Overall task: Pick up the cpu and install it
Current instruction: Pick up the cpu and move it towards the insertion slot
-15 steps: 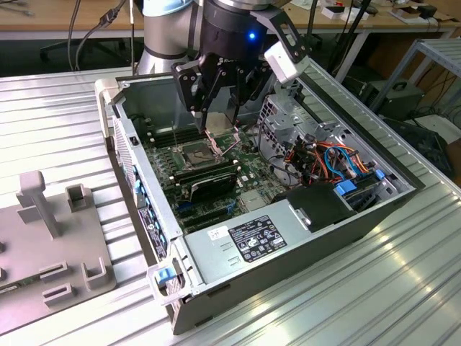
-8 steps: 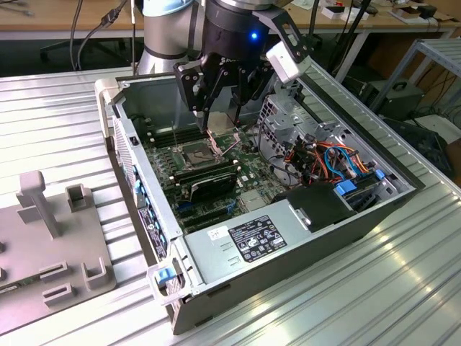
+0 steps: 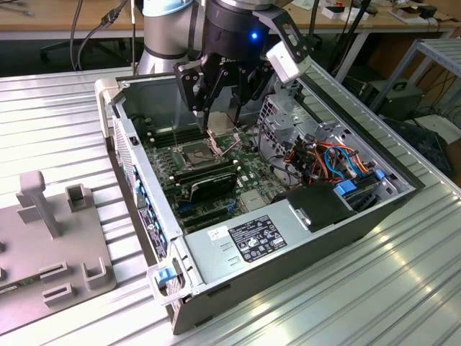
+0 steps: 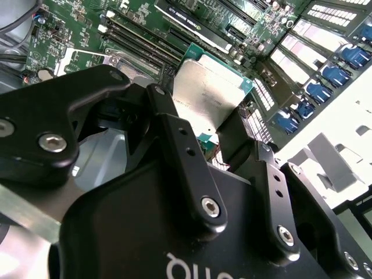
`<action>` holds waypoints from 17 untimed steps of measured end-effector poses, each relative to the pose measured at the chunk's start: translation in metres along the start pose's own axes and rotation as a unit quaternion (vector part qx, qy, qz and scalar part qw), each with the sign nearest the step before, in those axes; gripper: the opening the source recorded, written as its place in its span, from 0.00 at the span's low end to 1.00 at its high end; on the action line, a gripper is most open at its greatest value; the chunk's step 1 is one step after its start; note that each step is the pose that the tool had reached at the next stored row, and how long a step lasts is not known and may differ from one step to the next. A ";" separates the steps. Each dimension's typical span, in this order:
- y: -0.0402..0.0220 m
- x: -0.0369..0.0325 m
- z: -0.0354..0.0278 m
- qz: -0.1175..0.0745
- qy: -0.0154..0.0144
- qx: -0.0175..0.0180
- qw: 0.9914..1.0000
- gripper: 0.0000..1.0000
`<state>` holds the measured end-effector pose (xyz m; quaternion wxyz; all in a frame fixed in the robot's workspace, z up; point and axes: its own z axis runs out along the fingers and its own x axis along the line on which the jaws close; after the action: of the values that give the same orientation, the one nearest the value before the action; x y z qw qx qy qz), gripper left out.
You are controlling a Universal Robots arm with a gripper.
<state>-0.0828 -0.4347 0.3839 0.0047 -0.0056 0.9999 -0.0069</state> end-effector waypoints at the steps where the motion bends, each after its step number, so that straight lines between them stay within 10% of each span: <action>1: 0.0000 -0.0007 0.0000 0.000 0.000 0.000 1.000 0.55; 10: 0.0004 -0.0195 0.0011 0.000 0.000 0.000 1.000 0.55; 17: 0.0162 -0.0228 0.0037 0.000 0.000 0.000 1.000 0.55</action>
<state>-0.0602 -0.4183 0.3802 0.0047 -0.0056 0.9999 -0.0069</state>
